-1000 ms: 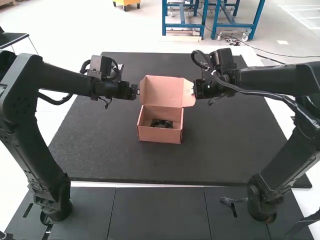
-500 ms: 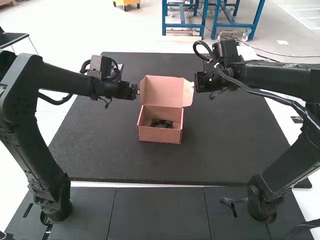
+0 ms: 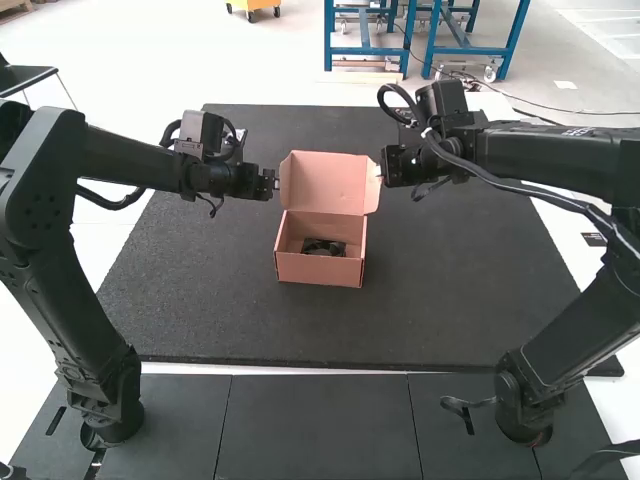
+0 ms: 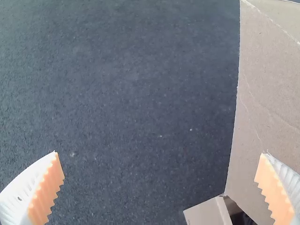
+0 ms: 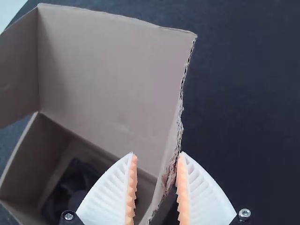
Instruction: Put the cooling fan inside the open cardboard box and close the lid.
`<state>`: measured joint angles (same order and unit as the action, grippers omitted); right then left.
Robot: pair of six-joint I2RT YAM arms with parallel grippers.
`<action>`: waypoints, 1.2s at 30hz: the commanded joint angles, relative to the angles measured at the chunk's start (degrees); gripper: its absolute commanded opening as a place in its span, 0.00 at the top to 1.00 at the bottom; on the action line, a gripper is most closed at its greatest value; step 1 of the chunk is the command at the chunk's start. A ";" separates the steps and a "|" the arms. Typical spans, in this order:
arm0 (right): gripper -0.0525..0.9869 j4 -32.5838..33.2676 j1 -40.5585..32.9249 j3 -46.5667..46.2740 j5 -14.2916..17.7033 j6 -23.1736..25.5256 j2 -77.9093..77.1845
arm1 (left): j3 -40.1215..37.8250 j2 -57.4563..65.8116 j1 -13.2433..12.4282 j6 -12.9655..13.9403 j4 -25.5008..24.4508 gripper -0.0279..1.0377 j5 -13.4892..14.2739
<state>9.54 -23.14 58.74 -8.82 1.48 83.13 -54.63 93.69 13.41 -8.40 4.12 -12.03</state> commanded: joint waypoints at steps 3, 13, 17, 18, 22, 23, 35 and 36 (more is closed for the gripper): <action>0.73 -0.58 -0.59 0.15 -0.15 0.19 0.63 | -1.97 -2.20 0.39 -0.30 0.01 0.07 -0.36; 0.73 -0.31 -0.95 -0.29 -1.29 -0.51 2.74 | -1.88 -2.81 0.39 -0.47 -0.16 0.07 -0.36; 0.73 -0.22 -1.47 0.23 -1.38 -1.21 3.53 | -1.88 -2.99 0.39 -0.56 -0.16 0.07 -0.36; 0.73 -0.22 -1.56 0.41 -1.64 -1.12 3.70 | -1.88 -2.99 0.39 -0.65 -0.16 0.07 -0.36; 0.73 -0.22 -1.74 1.11 -1.90 -1.21 4.05 | -1.88 -2.99 0.39 -1.09 -0.08 0.07 -0.36; 0.73 -0.22 -1.83 1.20 -2.08 -1.21 4.05 | -1.88 -2.99 0.39 -1.18 -0.08 0.07 -0.36; 0.74 1.01 -2.79 2.34 -2.25 -0.95 3.88 | -1.79 -2.90 1.53 -1.35 0.45 0.07 -0.01; 0.74 1.01 -2.88 2.52 -2.25 -0.95 3.88 | -1.79 -2.90 1.71 -1.35 0.45 0.07 -0.01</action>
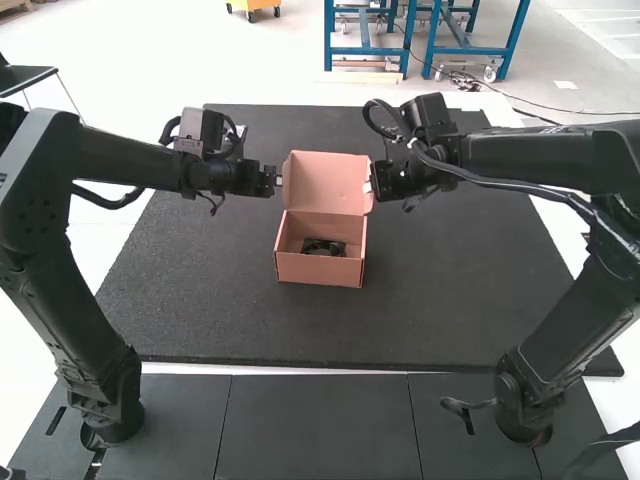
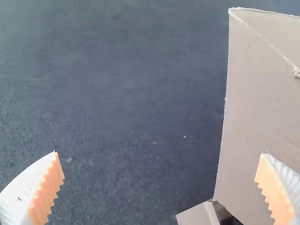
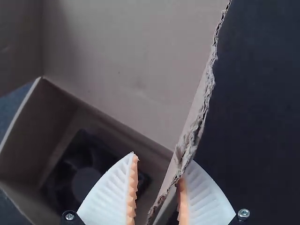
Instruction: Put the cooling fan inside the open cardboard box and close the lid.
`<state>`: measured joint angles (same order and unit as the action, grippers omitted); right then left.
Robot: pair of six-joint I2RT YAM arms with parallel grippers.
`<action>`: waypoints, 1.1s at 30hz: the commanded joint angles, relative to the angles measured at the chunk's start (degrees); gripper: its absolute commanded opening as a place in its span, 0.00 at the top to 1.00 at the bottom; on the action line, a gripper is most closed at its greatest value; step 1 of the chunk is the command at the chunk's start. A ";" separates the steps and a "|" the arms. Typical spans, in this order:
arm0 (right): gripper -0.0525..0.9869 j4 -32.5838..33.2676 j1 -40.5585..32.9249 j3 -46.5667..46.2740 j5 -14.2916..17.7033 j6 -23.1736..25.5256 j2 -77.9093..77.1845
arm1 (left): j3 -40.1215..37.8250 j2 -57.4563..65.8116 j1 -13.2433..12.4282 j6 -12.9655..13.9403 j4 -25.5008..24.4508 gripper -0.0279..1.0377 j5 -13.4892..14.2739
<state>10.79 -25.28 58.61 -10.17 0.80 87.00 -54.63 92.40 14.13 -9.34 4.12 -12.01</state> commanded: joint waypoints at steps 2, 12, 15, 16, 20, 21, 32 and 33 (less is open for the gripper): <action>0.74 -0.15 -1.09 2.83 -0.90 -0.18 0.01 | -1.79 -1.61 1.16 -0.50 0.45 0.07 -0.03; 0.94 0.20 -2.85 3.53 -0.99 0.26 -0.17 | -2.32 -1.70 1.43 -0.76 -0.16 0.07 -0.03; 0.97 0.46 -3.73 3.79 -0.99 0.43 -0.17 | -2.76 -2.05 1.25 -0.76 -0.60 0.07 -0.03; 0.97 0.55 -3.99 3.88 -0.99 0.43 -0.17 | -2.85 -2.14 1.25 -0.76 -0.60 0.07 -0.03; 0.97 0.64 -4.96 3.88 -0.90 0.61 0.10 | -3.20 -2.66 1.34 -0.85 -1.31 0.07 -0.03; 0.97 0.73 -5.13 3.88 -0.90 0.61 0.10 | -3.29 -2.93 1.34 -0.85 -1.57 0.07 -0.03; 0.97 4.33 -6.10 3.62 -0.81 0.52 0.10 | -3.73 -8.03 1.43 -0.85 -7.28 0.07 -0.03; 0.97 4.33 -6.10 3.44 -0.81 0.61 0.19 | -3.64 -8.38 1.43 -0.85 -7.72 0.07 -0.03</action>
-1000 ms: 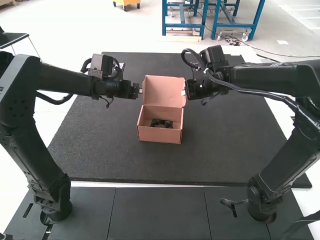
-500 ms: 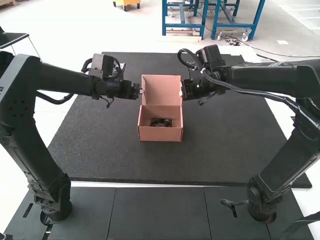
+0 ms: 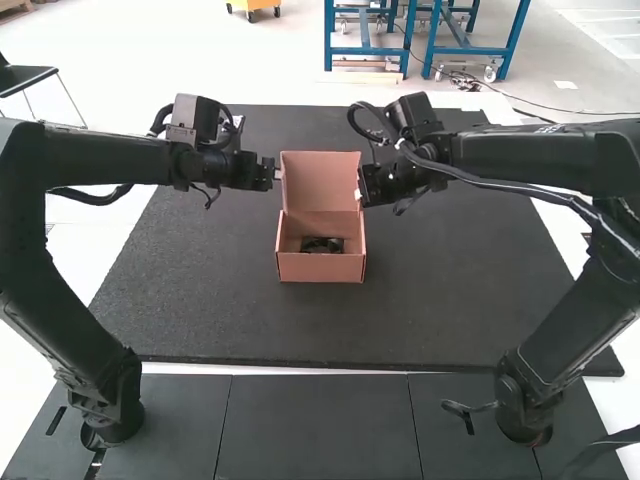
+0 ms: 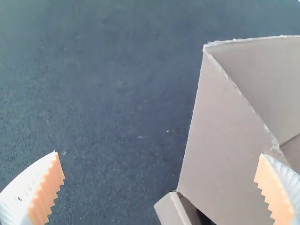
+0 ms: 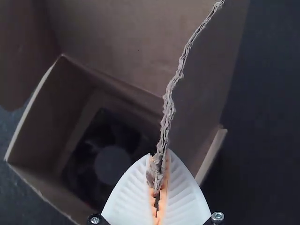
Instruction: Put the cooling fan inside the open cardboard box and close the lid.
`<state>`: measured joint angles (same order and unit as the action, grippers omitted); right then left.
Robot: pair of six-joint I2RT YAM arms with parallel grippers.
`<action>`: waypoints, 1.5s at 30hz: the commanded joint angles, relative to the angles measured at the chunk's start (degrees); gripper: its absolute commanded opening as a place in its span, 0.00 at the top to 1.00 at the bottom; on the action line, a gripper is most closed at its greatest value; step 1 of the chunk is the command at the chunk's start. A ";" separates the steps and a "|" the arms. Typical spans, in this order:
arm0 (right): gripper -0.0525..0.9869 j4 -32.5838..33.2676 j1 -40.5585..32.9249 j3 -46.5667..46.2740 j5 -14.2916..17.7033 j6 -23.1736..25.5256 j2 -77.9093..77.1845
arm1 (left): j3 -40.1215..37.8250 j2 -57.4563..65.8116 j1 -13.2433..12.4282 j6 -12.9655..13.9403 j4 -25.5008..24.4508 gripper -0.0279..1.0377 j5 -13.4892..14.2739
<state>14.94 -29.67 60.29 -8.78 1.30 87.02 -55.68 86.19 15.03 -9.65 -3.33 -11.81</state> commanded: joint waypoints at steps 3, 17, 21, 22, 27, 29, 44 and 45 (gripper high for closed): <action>0.97 0.27 -1.71 1.58 -2.21 0.11 0.08 | -2.15 -3.22 0.44 -0.55 -1.33 0.07 -0.23; 0.97 1.50 -1.35 0.09 -2.30 -0.60 -0.10 | 3.39 -3.40 1.06 -4.94 -0.97 0.07 1.09; 0.97 1.58 -1.18 -0.44 -2.39 -0.95 -0.10 | 4.44 -2.70 0.71 -5.47 -0.71 0.07 1.09; 0.97 1.58 -1.27 -0.44 -2.39 -1.04 -0.10 | 4.44 -2.70 0.71 -5.47 -0.62 0.07 1.00; 0.97 1.50 -1.53 -0.88 -2.74 -1.04 -0.10 | 4.79 -2.61 0.88 -5.47 -0.18 0.07 1.00; 0.97 1.41 -1.62 -1.14 -2.91 -1.04 0.08 | 5.06 -2.52 0.97 -5.47 -0.01 0.07 1.00; 0.97 2.02 -1.71 -2.99 -3.35 -0.42 0.16 | 8.92 -1.99 1.15 -4.59 0.96 0.07 0.83; 0.97 2.02 -1.71 -3.16 -3.27 -0.16 0.16 | 9.10 -1.91 1.15 -4.50 1.22 0.07 0.83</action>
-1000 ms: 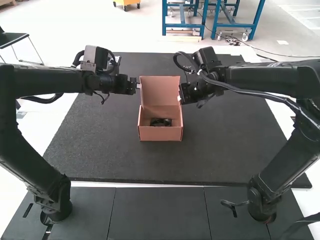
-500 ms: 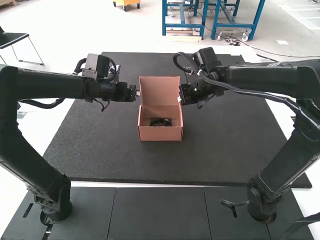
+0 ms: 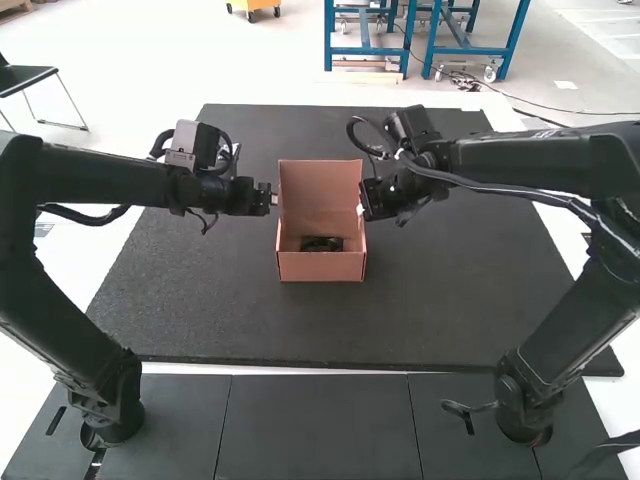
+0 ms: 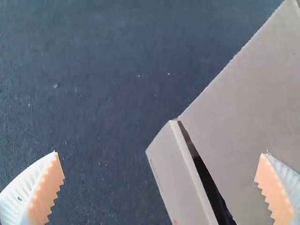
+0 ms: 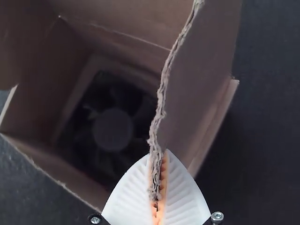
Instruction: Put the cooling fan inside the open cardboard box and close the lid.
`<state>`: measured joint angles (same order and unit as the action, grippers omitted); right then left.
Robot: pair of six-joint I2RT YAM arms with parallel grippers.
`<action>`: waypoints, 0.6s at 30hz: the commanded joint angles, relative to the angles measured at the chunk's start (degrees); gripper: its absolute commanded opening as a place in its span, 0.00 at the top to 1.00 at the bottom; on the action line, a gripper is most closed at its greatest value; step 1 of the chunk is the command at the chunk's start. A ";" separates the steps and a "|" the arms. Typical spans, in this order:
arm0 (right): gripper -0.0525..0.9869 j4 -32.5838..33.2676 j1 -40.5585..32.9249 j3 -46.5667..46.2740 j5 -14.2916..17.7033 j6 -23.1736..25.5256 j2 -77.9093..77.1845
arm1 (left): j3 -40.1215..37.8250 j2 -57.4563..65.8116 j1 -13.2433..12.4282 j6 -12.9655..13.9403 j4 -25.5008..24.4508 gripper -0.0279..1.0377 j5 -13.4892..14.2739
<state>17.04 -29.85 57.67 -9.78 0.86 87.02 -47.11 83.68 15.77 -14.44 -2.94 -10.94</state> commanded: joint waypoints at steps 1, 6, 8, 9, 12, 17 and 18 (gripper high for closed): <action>0.97 -0.25 -1.53 -0.72 -2.26 0.37 0.16 | 0.71 0.61 0.40 0.29 1.01 0.07 -0.05; 0.97 -0.34 -1.53 -1.51 -2.26 0.46 0.16 | 1.32 0.61 0.40 0.46 1.27 0.07 -0.05; 0.97 -0.34 -1.53 -1.68 -2.26 0.46 0.16 | 1.67 0.61 0.40 0.55 1.53 0.07 -0.05; 0.97 -0.25 -1.53 -1.77 -2.26 0.46 0.16 | 1.76 0.61 0.40 0.64 1.53 0.07 -0.05; 0.97 -0.25 -1.71 -1.95 -2.26 0.46 0.16 | 2.02 0.61 0.40 0.64 1.45 0.07 -0.05; 0.97 -0.34 -2.50 -2.74 -2.17 0.46 0.16 | 2.46 0.52 0.40 0.90 1.62 0.07 -0.05; 0.97 -0.34 -2.59 -3.00 -2.26 0.54 0.16 | 2.64 0.61 0.40 0.99 1.80 0.07 -0.05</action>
<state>16.80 -30.83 55.53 -10.13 0.95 87.02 -45.12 83.72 15.77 -14.22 -1.63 -10.94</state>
